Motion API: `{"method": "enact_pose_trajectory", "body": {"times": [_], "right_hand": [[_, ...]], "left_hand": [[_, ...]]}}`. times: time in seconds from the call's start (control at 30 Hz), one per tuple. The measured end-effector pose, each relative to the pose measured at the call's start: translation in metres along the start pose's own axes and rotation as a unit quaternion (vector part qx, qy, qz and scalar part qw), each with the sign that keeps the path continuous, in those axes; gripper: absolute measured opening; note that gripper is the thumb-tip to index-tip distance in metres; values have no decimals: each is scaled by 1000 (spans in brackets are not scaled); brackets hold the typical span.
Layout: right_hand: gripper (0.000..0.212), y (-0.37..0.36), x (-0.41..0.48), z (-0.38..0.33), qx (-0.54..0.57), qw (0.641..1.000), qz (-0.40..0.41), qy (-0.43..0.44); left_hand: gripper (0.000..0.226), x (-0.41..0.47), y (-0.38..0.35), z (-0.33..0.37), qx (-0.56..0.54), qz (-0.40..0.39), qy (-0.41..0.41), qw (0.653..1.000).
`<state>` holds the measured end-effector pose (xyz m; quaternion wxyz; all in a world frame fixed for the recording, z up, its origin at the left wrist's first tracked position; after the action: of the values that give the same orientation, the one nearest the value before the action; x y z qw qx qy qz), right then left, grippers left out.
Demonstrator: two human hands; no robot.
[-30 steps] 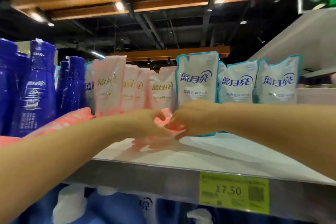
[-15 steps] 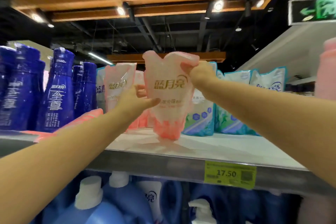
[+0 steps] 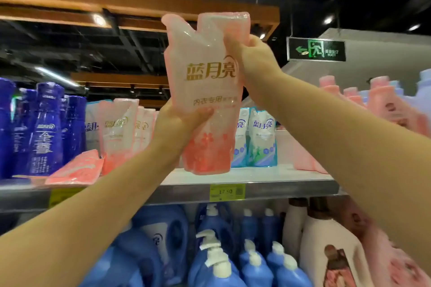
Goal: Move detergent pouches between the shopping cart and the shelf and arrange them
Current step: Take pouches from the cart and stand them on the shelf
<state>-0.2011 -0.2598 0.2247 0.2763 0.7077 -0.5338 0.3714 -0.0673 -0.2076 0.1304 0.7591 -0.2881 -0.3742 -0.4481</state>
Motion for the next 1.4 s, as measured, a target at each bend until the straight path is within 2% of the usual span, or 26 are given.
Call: {"method": "enact_pose_trajectory", "body": {"times": [0.1, 0.13, 0.27, 0.37, 0.5, 0.6, 0.73, 0.8, 0.9, 1.0, 1.1, 1.2, 1.3, 1.4], "right_hand": [[70, 28, -49, 7, -9, 997, -39, -69], [73, 40, -71, 12, -14, 995, -47, -86], [52, 104, -171, 28, -39, 991, -23, -124], [50, 164, -237, 29, -32, 987, 17, -156], [50, 269, -329, 27, -64, 965, 131, -216], [56, 359, -409, 15, -99, 930, 220, -277], [53, 470, -516, -20, -171, 872, 312, -337], [52, 518, -572, -36, -211, 832, 359, -368], [56, 562, -654, -55, -219, 782, 413, -412], [48, 591, -744, -61, -189, 725, 481, -455], [59, 599, -832, -51, -170, 647, 542, -508], [63, 593, -906, -36, -151, 582, 565, -565], [50, 576, -966, -21, -115, 527, 573, -617], [63, 553, -1019, 3, -102, 465, 556, -681]], "left_hand": [[29, -27, -30, 18, -57, 1, 4, 998], [26, -38, -42, 24, -82, -2, 12, 997], [26, -85, -100, 34, -147, -36, 76, 986], [24, -129, -159, 35, -167, -90, 115, 975], [23, -221, -260, 30, -198, -162, 211, 943], [29, -309, -343, 33, -228, -202, 288, 908], [28, -439, -447, 55, -258, -262, 392, 843], [28, -505, -491, 66, -271, -289, 440, 806], [30, -596, -536, 72, -268, -333, 501, 752], [28, -693, -565, 76, -267, -408, 571, 661], [24, -785, -572, 62, -223, -456, 634, 583], [40, -866, -558, 39, -144, -495, 688, 511], [43, -928, -535, 17, -97, -512, 722, 455], [39, -967, -506, 1, -55, -539, 735, 408]]}}
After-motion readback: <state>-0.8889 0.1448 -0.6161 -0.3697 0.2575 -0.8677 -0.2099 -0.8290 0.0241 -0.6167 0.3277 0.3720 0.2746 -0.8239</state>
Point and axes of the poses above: each hand's wrist, its own x-axis towards the middle knuckle, its own y-axis out of the back of the hand, z = x × y, the point moved 7 cm from there along x, towards the middle knuckle, and after that the axes turned 2 degrees about -x, right-handed, at the moved point
